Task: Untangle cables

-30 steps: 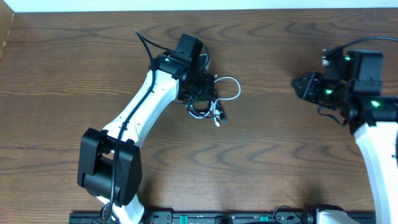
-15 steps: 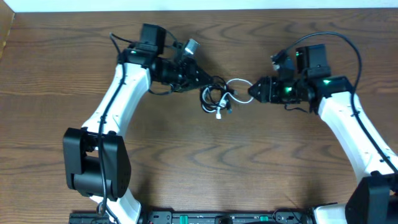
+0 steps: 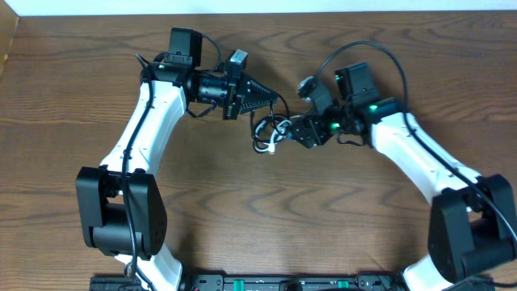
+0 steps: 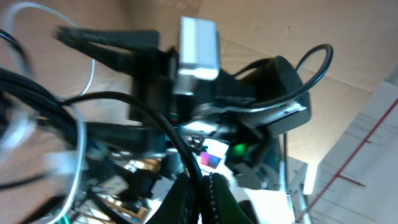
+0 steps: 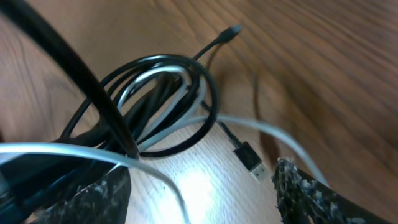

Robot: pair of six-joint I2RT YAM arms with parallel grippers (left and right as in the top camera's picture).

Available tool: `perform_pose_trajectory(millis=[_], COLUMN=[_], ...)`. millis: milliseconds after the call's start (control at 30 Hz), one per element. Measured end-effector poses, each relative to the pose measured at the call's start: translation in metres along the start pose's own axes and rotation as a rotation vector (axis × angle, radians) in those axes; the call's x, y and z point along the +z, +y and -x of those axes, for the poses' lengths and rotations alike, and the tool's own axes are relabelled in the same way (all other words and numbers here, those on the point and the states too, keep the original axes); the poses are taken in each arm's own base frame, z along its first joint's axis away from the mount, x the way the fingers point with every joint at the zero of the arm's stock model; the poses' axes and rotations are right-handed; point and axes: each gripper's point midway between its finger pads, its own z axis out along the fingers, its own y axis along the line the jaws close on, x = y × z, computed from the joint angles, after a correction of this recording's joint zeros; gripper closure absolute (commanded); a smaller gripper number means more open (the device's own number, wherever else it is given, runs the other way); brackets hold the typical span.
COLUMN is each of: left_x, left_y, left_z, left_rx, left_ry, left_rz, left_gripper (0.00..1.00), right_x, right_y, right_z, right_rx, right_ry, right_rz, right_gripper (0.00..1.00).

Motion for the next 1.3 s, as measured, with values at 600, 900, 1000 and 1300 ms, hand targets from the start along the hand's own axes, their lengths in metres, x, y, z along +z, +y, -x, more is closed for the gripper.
perform_pose_trajectory(millis=[600,900,1000,1300], left_x=[0.000,-0.001,-0.005,-0.014], left_y=[-0.009,0.011,0.032,0.071], left_z=[-0.004,0.020,0.029,0.019], left_rx=[-0.018,0.181,0.221,0.373], left_ry=[0.034,-0.093,-0.149,-0.110], left_rz=[-0.044,0.091,0.205,0.407], left_gripper=[0.93,0.92,0.92,0.93], right_x=[0.038,-0.086,-0.145,-0.180], right_y=[-0.011,-0.062,-0.079,-0.133], right_z=[-0.004,0.021,0.022,-0.042], right_rx=[0.020,0.421,0.576,0.885], right_ry=[0.002,-0.198,-0.307,-0.246], right_rz=[0.004,-0.119,-0.185,-0.462], right_gripper=[0.99,0.99,0.99,0.99])
